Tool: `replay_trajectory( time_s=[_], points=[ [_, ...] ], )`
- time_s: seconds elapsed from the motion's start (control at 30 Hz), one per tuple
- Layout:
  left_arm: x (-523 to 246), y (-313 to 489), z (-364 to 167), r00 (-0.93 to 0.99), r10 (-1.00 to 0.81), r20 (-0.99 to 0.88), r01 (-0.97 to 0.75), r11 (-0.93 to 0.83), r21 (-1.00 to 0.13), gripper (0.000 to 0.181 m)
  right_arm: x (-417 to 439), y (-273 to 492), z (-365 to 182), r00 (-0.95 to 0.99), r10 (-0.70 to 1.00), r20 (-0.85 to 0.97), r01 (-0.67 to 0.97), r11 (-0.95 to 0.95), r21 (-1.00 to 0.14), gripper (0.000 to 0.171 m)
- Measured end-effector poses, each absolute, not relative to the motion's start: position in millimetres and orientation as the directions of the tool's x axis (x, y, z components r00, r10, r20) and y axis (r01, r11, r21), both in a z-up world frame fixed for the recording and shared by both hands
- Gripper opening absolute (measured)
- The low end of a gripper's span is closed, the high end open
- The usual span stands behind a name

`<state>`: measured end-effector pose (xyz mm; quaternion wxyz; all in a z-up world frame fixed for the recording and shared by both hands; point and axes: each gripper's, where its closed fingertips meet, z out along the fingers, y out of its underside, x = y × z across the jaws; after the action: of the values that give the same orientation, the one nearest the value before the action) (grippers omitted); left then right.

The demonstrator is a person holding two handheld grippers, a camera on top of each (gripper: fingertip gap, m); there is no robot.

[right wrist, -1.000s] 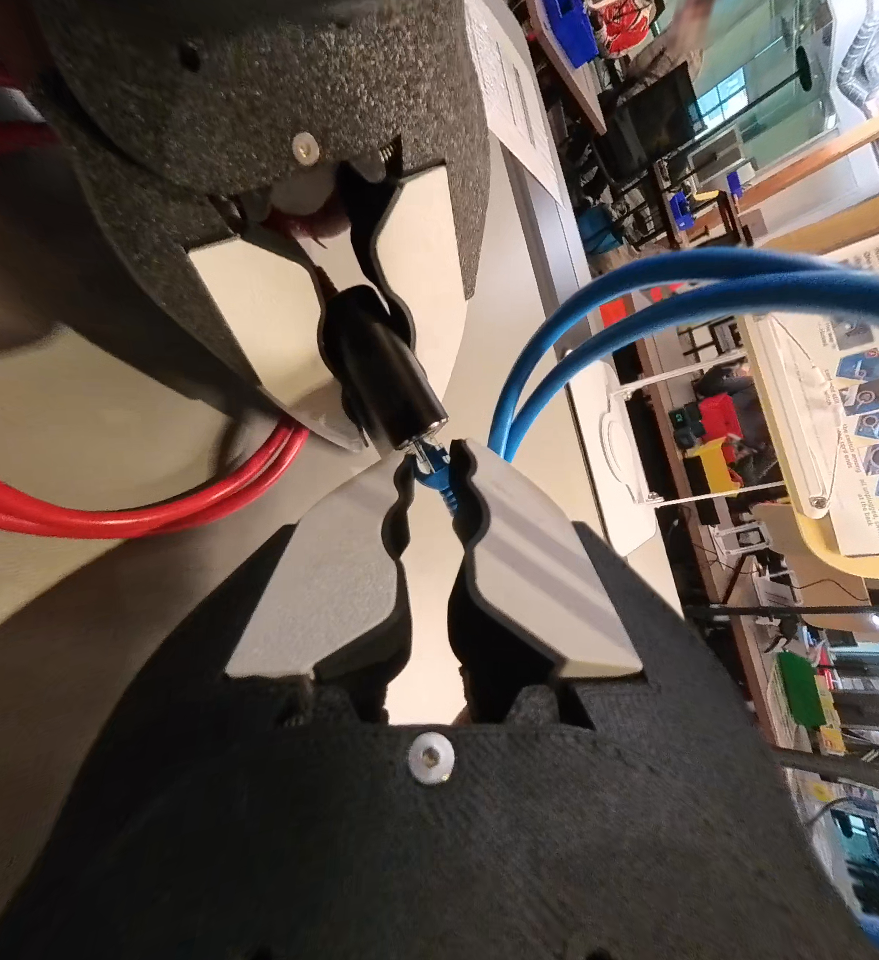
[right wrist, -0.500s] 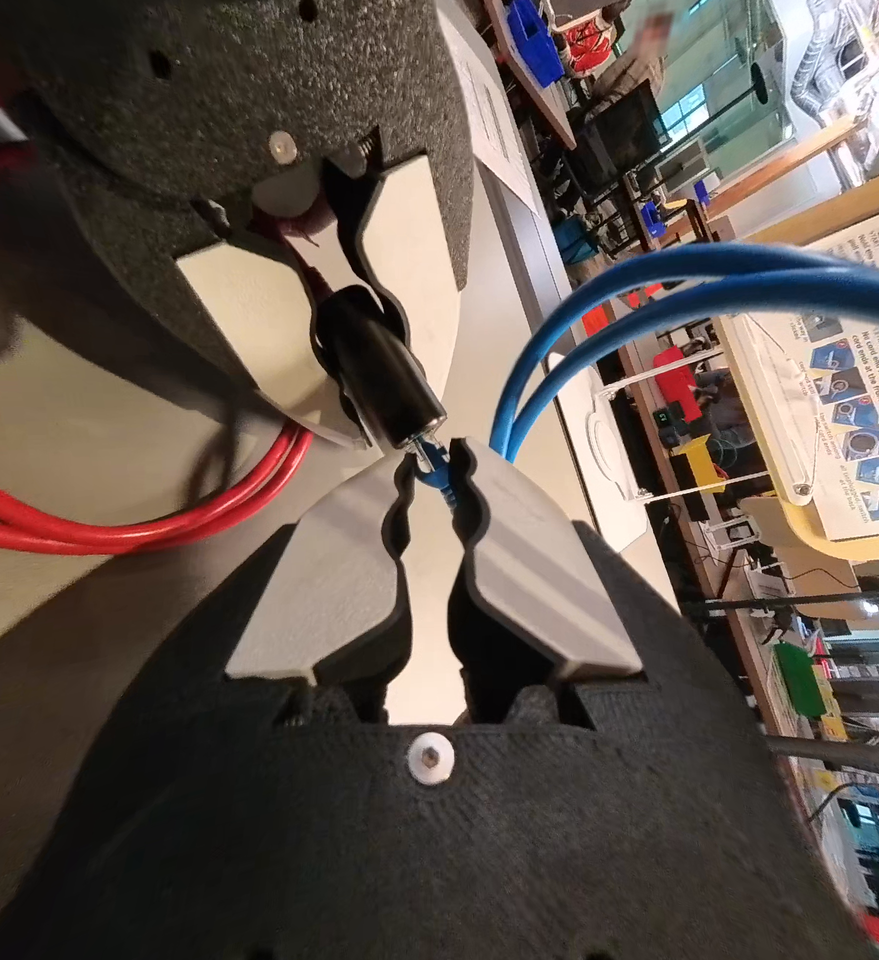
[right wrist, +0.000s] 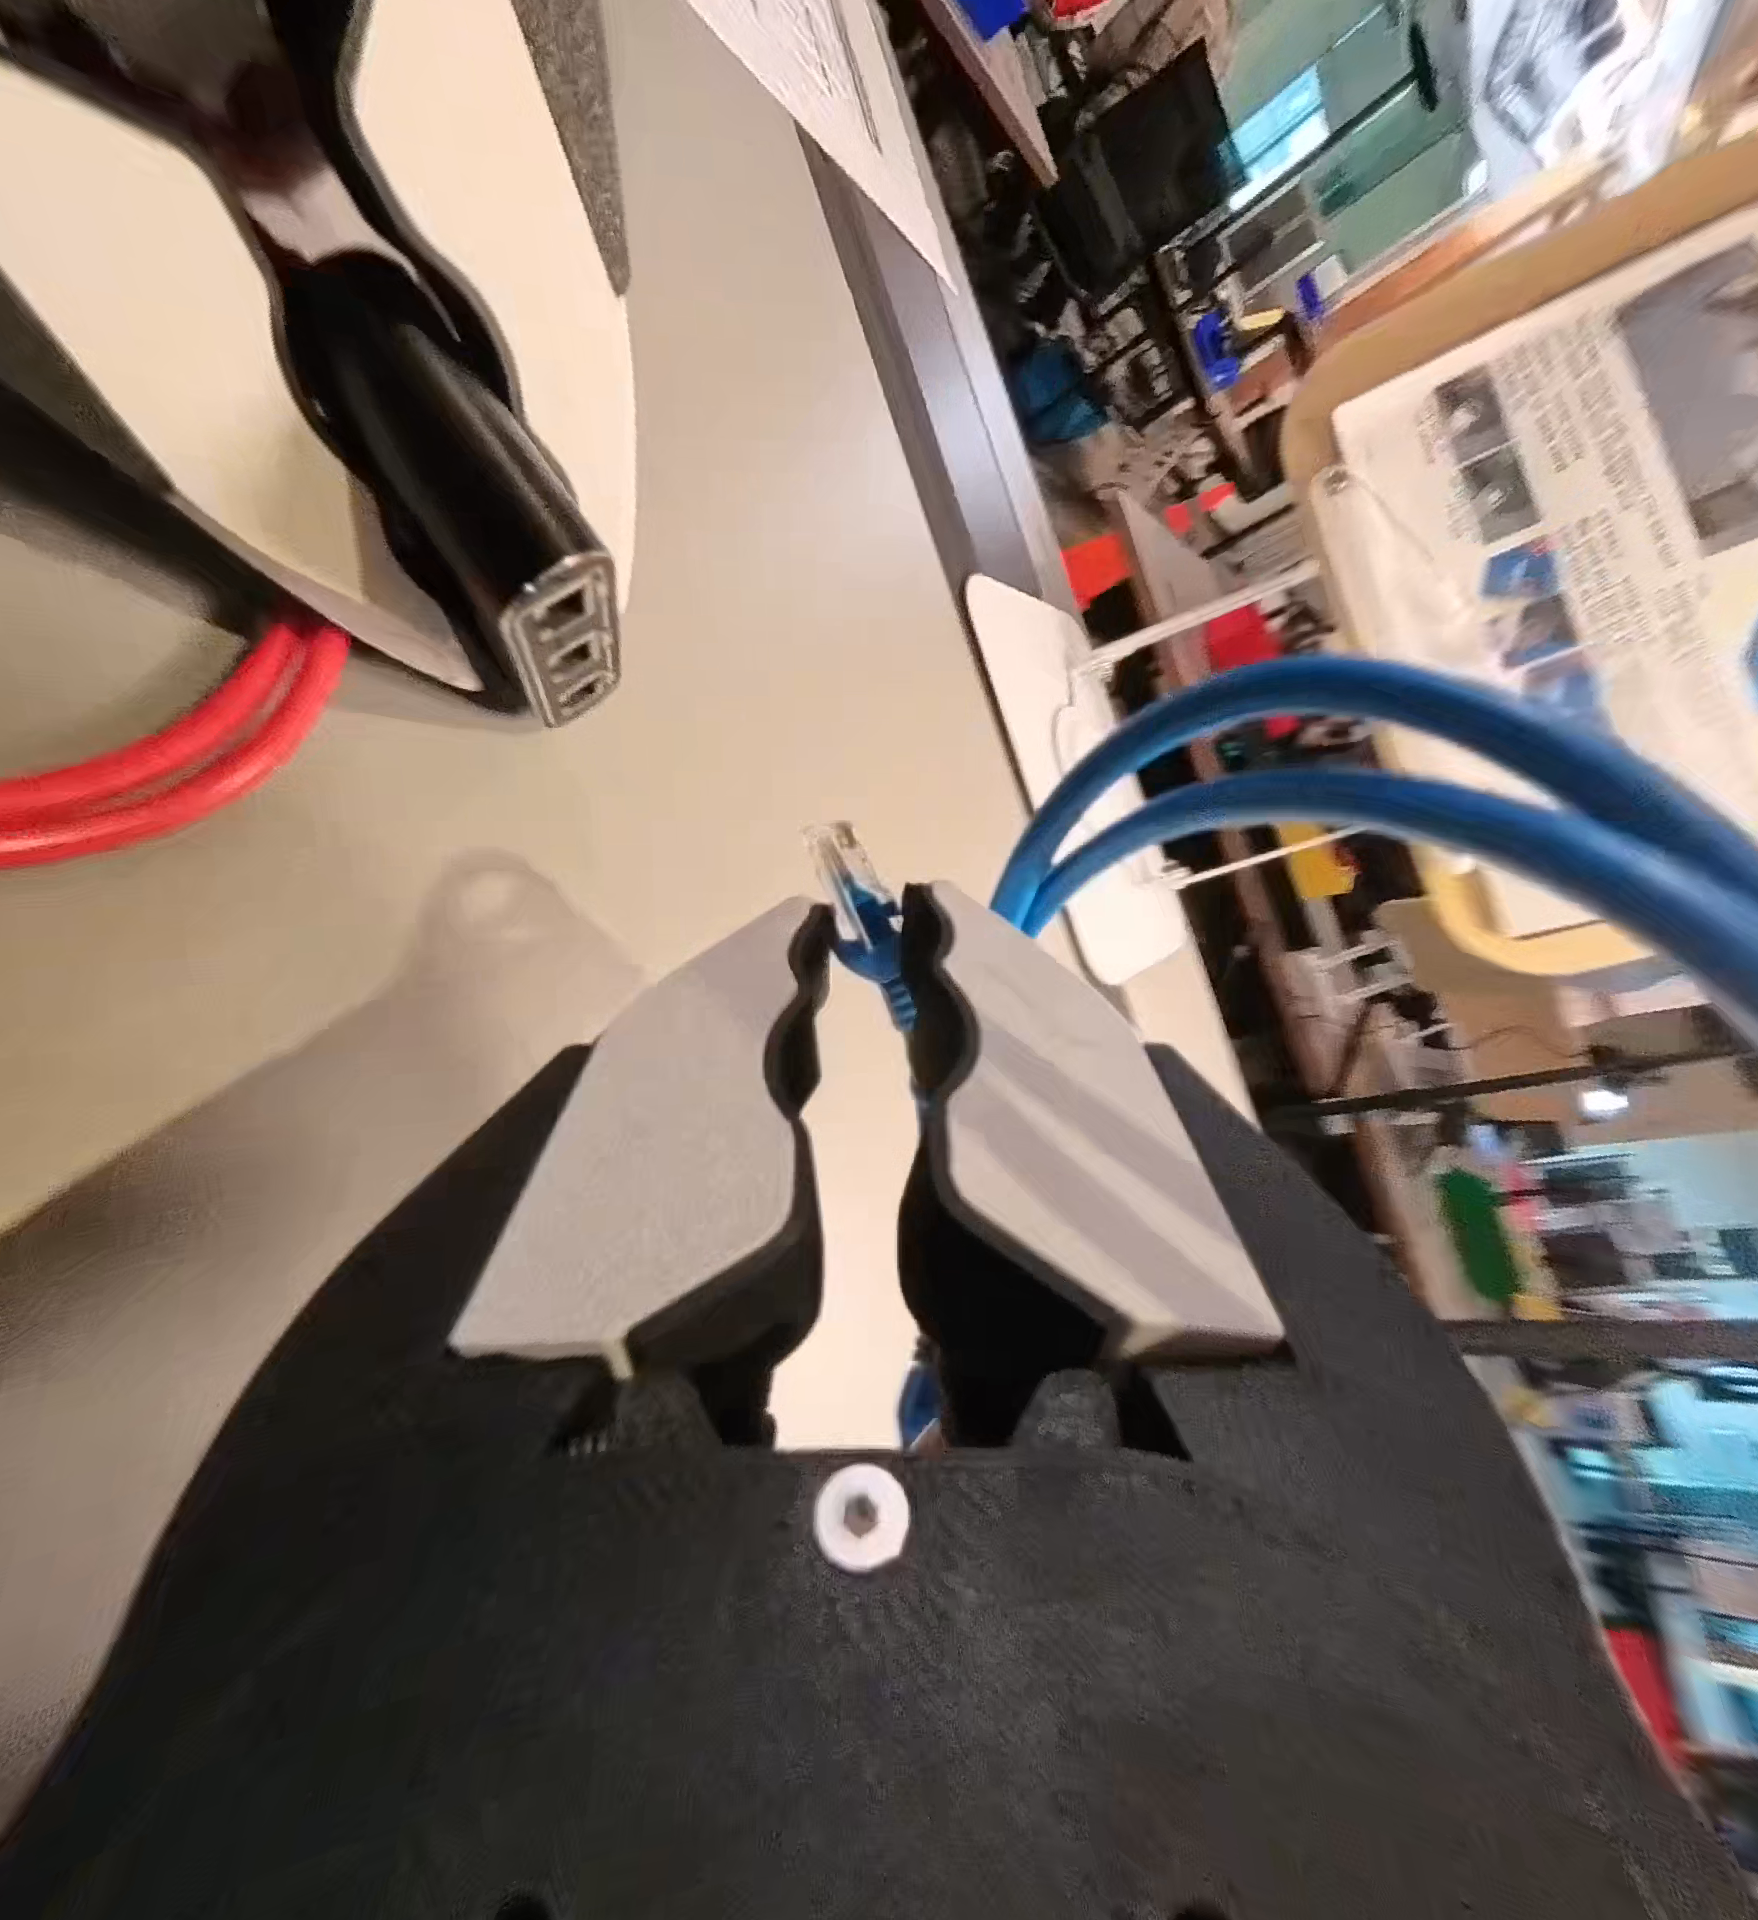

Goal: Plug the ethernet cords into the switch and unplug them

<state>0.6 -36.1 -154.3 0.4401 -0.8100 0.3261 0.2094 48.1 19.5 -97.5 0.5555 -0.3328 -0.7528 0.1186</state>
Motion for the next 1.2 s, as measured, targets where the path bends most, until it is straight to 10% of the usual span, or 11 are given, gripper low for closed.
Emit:
replay_trajectory(
  time_s=[0.47, 0.73, 0.9, 1.2],
  points=[
    [-7.7, -38.1, -147.5, 0.851, -0.342, -0.398, -0.512, -0.381, -0.77, 0.028, 115.6, 69.1, -49.0, 0.034, 0.771, 0.636, 0.464, 0.551, -0.693, 0.015],
    [-7.3, -37.5, -147.4, 0.847, -0.338, -0.41, -0.521, -0.378, -0.765, 0.028, 261.2, 158.6, 0.9, 0.249, 0.948, 0.2, 0.517, 0.044, -0.855, 0.015],
    [-7.1, -37.3, -147.5, 0.841, -0.335, -0.425, -0.534, -0.377, -0.757, 0.028, 304.6, 190.7, -41.0, 0.244, 0.951, -0.192, 0.524, -0.296, -0.799, 0.015],
    [-7.1, -37.5, -147.4, 0.833, -0.333, -0.441, -0.546, -0.372, -0.751, 0.028, 306.5, 225.3, -106.2, 0.301, 0.915, -0.27, 0.646, -0.404, -0.648, 0.018]
  ],
)
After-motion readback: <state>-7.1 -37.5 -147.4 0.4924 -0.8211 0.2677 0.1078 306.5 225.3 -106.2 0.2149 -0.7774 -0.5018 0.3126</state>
